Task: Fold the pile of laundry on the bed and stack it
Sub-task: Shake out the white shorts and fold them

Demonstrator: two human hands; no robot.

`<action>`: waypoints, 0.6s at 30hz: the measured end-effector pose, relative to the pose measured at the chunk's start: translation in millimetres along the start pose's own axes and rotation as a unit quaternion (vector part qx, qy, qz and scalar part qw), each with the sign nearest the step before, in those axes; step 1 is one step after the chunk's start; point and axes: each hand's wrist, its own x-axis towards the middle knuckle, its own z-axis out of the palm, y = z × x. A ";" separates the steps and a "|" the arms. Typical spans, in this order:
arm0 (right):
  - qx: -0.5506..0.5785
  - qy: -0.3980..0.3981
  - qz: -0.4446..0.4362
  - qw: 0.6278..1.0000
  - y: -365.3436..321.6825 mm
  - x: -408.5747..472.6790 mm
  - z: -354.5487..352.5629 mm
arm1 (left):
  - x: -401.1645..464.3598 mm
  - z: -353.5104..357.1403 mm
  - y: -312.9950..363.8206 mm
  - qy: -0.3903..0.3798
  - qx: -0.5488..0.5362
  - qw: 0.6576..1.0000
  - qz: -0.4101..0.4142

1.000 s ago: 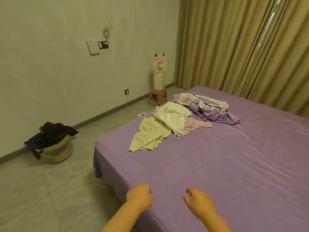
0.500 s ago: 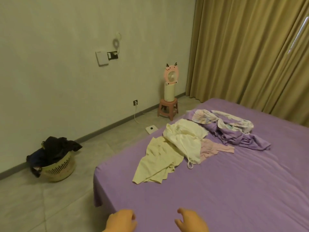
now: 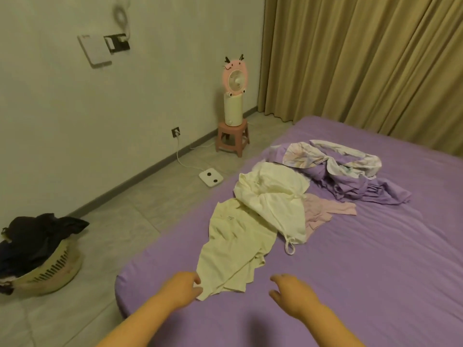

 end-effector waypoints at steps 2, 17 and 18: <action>0.008 0.001 0.009 1.000 -15.1 31.8 -12.3 | 40.7 -16.5 3.7 -0.013 0.011 1.000 0.019; -0.006 -0.056 0.060 0.997 -50.2 261.4 -50.3 | 302.5 -72.1 17.7 -0.046 0.008 0.996 0.076; -0.010 -0.058 0.059 0.997 -48.9 274.3 -49.6 | 315.9 -71.2 19.6 -0.040 0.005 0.996 0.080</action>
